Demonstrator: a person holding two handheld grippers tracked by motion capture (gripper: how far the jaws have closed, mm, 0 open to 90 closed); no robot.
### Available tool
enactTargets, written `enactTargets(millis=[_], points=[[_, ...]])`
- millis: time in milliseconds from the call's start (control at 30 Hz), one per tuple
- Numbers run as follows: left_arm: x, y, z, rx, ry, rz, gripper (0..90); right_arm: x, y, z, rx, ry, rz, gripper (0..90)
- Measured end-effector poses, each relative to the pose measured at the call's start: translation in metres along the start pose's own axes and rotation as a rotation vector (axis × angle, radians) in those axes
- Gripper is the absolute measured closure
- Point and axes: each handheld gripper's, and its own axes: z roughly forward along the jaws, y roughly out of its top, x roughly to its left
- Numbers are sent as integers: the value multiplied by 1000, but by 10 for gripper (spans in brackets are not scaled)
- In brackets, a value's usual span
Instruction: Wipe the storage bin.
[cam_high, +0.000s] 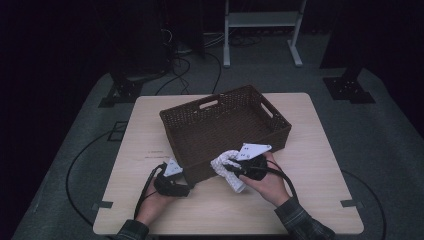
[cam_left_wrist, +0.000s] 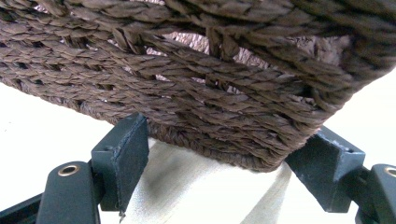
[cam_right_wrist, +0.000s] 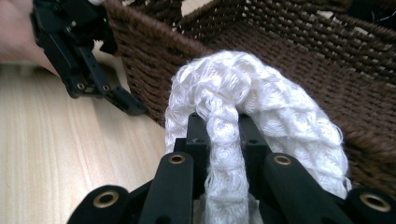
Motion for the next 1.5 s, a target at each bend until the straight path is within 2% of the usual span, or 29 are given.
enactTargets(millis=[233, 667, 1167, 1367, 1500], points=[[0, 0, 0, 0, 1, 3, 229, 0, -6, 11, 26, 12, 4, 783], [0, 0, 0, -2, 1, 1, 229, 10, -15, 37, 98, 54, -6, 783], [0, 0, 0, 0, 1, 4, 229, 17, -26, 57, 171, 89, -8, 782], [0, 0, 0, 0, 1, 4, 229, 19, -26, 59, 183, 92, -20, 782], [0, 0, 0, 0, 1, 4, 229, 21, -22, 54, 154, 81, -29, 783]])
